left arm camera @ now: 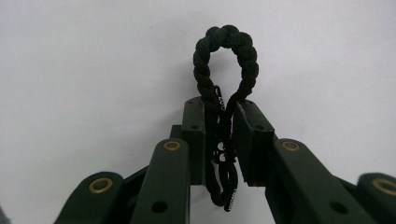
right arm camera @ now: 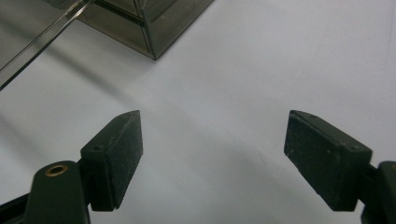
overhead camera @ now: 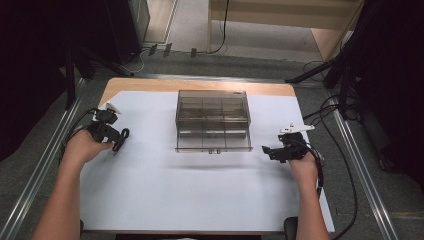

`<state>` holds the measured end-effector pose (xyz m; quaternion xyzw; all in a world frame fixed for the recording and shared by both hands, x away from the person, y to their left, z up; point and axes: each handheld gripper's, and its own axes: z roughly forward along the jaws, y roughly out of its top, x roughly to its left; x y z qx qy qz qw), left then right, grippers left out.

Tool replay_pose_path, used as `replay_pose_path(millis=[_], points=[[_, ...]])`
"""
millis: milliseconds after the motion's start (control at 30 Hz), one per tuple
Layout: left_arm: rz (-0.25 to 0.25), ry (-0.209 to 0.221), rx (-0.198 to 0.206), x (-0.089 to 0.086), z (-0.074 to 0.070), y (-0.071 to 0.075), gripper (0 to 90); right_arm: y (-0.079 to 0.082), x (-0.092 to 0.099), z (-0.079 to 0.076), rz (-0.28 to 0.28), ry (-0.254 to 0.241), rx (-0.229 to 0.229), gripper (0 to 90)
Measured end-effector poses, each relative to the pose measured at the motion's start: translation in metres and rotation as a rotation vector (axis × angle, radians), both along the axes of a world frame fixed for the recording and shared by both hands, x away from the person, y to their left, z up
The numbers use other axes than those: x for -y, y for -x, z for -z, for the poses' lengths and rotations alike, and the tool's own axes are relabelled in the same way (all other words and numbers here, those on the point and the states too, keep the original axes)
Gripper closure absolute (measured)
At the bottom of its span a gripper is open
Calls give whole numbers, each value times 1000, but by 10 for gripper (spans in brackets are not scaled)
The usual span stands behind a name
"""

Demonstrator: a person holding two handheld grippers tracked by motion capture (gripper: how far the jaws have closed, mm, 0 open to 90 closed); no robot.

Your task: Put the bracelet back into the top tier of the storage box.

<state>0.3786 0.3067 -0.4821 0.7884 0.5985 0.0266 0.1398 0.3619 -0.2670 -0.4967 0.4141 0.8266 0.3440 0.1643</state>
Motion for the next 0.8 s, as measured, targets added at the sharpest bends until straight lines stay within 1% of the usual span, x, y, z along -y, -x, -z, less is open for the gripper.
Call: replay_pose_path(millis=[33, 67, 100, 133, 233, 333, 400, 533, 667, 733, 800], points=[[-15, 15, -12, 0, -1, 0, 763, 0, -1, 0, -2, -1, 0, 204], [-22, 21, -13, 1, -2, 1, 763, 0, -1, 0, -2, -1, 0, 204], [-18, 20, -5, 1, -4, 2, 763, -1, -1, 0, -4, -1, 2, 204], [-16, 22, -9, 2, -5, 3, 764, -2, -2, 0, -10, 0, 4, 204], [2, 25, -3, 5, -10, 8, 764, -4, -4, 0, -12, -2, 1, 204], [17, 11, -1, 10, -15, 12, 764, -7, -6, 0, -19, -4, 4, 204], [29, 18, 5, 13, -17, 14, 764, -9, -8, 0, -24, -9, 5, 204], [51, 32, 6, 19, -21, 21, 763, -11, -10, 1, -26, -9, 6, 205], [61, 41, 12, 23, -24, 26, 763, -14, -14, 0, -36, -14, 12, 205], [68, 43, 10, 25, -25, 29, 763, -16, -15, 0, -40, -18, 13, 206], [76, 57, 6, 26, -25, 31, 763, -20, -17, 1, -40, -30, 17, 211]])
